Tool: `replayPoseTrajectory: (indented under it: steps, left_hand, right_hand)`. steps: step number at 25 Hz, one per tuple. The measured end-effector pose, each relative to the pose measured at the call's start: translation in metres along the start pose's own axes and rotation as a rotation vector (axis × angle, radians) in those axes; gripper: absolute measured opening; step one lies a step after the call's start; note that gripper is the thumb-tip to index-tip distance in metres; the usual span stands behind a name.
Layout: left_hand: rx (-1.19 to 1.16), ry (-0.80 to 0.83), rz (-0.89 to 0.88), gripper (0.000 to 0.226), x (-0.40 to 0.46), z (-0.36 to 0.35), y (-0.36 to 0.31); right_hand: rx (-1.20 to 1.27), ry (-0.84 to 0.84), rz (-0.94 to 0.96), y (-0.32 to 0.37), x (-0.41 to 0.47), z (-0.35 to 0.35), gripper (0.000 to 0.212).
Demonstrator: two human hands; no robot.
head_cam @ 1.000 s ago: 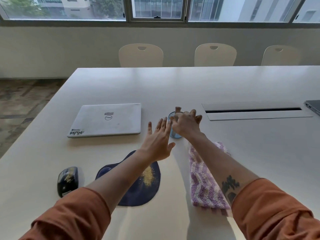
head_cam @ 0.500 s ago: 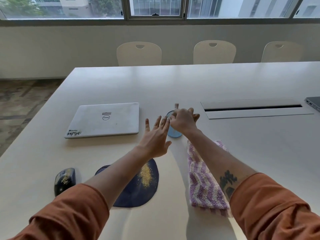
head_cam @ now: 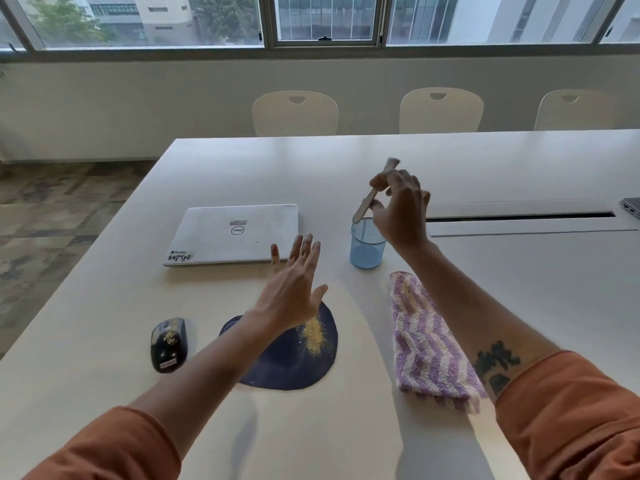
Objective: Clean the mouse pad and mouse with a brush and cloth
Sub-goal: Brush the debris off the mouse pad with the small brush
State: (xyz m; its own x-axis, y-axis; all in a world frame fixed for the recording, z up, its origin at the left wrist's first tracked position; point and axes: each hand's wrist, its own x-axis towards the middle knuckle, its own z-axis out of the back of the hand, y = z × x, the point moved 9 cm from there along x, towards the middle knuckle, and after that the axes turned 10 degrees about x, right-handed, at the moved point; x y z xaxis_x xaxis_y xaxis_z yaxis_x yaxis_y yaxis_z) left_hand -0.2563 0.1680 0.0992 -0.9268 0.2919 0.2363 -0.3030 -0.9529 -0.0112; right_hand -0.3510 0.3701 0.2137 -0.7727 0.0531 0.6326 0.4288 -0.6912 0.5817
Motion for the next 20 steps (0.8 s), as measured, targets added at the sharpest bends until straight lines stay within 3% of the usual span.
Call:
replayPoseTrajectory:
  steps: [7, 11, 16, 20]
  left_hand:
    - [-0.073, -0.078, 0.072, 0.087, -0.092, 0.016, 0.035]
    - [-0.133, -0.098, 0.111, 0.077, -0.152, 0.017, 0.035]
    - [-0.136, -0.065, 0.113, 0.068, -0.213, -0.004, 0.014]
    - [-0.038, 0.016, 0.164, 0.063, -0.233, -0.019, 0.011]
  right_hand:
    - [0.245, 0.108, 0.092, 0.044, -0.063, -0.032, 0.008]
    - [0.407, 0.195, 0.064, 0.061, -0.109, -0.057, 0.006]
    - [0.431, 0.309, -0.090, 0.061, -0.160, -0.082, 0.019]
    - [0.437, 0.323, -0.150, 0.070, -0.178, -0.091, 0.009]
